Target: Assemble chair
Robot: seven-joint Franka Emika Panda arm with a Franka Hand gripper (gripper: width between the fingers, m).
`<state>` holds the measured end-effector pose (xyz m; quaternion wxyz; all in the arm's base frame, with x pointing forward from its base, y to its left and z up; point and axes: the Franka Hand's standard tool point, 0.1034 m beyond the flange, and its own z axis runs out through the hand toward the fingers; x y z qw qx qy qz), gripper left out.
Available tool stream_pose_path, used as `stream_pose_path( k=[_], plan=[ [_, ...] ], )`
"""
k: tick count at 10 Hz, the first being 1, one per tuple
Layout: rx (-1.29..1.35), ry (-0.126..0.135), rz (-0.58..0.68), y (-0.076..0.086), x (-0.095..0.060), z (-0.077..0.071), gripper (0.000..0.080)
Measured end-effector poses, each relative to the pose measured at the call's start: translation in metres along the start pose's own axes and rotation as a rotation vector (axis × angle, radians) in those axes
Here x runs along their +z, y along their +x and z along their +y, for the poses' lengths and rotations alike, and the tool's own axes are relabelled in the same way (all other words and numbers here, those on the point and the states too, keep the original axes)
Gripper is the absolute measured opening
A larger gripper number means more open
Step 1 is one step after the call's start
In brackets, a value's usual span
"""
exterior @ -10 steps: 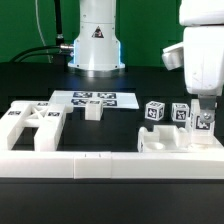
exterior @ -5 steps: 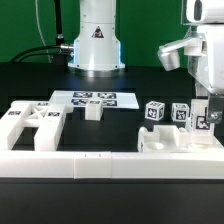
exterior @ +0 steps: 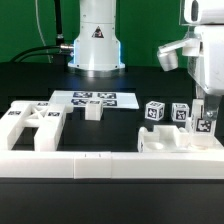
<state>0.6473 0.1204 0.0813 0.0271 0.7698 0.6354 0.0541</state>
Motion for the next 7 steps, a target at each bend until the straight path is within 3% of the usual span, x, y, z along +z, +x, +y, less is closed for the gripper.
stream_pose_path(
  k=[3, 7],
  plan=[
    [0.057, 0.003, 0.0, 0.0, 0.0003, -0.0008, 0.0295],
    [0.523, 0.011, -0.002, 0.0023, 0.0019, -0.0007, 0.0291]
  ],
)
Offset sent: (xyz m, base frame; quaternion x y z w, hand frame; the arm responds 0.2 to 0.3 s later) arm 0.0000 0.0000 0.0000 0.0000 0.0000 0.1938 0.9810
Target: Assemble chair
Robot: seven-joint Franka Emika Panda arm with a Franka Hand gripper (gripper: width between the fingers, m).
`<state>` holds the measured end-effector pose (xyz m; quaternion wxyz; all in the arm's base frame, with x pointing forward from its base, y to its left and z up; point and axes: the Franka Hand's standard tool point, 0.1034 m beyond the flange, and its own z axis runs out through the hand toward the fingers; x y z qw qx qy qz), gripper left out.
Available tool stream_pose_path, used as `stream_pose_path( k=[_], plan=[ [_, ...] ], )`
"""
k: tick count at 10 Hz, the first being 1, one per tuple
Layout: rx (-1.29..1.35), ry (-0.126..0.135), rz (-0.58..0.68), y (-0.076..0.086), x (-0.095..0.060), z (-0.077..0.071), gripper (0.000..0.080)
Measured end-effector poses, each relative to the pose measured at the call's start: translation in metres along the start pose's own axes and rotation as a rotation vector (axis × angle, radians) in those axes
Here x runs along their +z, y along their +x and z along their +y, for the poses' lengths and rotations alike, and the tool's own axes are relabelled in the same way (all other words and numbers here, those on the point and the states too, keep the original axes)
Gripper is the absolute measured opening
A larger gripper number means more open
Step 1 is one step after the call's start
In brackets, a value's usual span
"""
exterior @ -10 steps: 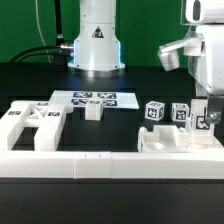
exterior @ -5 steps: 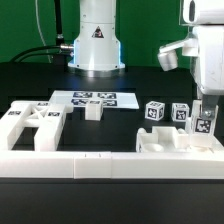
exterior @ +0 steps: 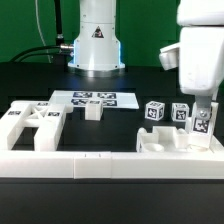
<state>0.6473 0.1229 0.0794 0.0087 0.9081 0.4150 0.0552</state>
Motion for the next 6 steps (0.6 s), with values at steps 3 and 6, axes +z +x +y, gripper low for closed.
stream_pose_path(
  k=[3, 6],
  plan=[
    [0.274, -0.02, 0.031, 0.0038, 0.0007, 0.0003, 0.029],
    [0.507, -0.017, 0.036, 0.0032, 0.0006, 0.0014, 0.029]
  ],
)
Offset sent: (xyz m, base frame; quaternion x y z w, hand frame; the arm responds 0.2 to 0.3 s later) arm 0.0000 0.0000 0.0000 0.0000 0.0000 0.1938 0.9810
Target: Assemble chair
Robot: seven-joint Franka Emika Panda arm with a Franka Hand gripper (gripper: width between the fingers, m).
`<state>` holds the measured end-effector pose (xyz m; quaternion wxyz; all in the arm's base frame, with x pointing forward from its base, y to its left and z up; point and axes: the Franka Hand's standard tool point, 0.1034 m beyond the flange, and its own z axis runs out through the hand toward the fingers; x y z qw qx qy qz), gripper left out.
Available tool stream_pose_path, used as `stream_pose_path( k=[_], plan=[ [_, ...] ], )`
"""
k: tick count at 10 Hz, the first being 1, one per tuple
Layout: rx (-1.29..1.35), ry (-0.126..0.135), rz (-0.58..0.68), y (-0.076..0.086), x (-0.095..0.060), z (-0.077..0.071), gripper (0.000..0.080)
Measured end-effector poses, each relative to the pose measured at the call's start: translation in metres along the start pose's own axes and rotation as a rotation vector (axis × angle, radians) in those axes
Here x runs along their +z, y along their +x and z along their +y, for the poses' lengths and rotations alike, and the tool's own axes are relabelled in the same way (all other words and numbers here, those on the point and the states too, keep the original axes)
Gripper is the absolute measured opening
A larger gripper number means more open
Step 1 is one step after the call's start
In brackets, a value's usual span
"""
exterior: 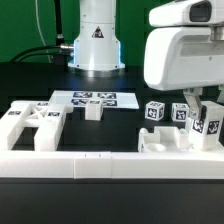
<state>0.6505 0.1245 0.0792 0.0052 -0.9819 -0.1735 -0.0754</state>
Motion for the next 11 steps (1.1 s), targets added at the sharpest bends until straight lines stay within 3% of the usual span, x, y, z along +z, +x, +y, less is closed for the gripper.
stream_pose_path(
  k=[2, 5, 8, 11],
  plan=[
    [0.131, 0.001, 0.001, -0.0005, 0.0004, 0.0013, 0.029],
    [0.538, 0.026, 0.022, -0.0044, 0.0008, 0.005, 0.029],
    [0.845, 0.031, 0.029, -0.006, 0.0012, 0.0055, 0.029],
    [1.011, 0.039, 0.027, -0.0062, 0.001, 0.0078, 0.029]
  ],
)
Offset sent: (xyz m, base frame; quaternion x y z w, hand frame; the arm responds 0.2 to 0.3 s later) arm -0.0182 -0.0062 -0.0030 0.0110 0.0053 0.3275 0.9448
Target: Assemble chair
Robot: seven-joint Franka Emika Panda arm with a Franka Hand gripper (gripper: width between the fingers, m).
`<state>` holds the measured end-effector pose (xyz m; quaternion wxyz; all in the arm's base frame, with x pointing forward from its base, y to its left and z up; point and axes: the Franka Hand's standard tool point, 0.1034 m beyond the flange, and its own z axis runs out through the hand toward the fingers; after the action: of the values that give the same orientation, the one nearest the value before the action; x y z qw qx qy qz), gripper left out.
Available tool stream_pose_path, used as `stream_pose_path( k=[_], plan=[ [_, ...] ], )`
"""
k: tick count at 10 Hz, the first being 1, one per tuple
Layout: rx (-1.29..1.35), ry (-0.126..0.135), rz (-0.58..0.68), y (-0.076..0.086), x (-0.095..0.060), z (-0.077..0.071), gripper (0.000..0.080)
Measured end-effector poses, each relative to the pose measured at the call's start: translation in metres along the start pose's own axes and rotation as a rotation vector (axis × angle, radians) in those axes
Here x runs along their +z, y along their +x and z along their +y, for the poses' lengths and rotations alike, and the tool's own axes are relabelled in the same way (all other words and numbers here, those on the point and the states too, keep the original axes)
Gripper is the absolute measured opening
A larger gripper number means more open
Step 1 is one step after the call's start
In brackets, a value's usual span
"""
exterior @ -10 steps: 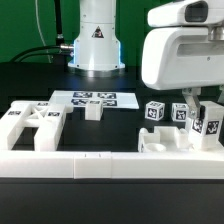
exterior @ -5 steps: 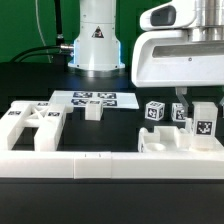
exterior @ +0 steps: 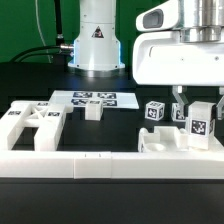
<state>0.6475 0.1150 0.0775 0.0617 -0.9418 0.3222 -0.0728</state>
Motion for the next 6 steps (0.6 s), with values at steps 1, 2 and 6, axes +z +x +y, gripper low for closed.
stream_pose_path(
  k=[1, 2, 6],
  plan=[
    [0.032, 0.002, -0.002, 0.0004, -0.0001, 0.0002, 0.029],
    [0.118, 0.006, -0.005, 0.0011, -0.0001, 0.0009, 0.029],
    [0.559, 0.021, -0.038, 0.0001, 0.0002, 0.0024, 0.029]
  ],
)
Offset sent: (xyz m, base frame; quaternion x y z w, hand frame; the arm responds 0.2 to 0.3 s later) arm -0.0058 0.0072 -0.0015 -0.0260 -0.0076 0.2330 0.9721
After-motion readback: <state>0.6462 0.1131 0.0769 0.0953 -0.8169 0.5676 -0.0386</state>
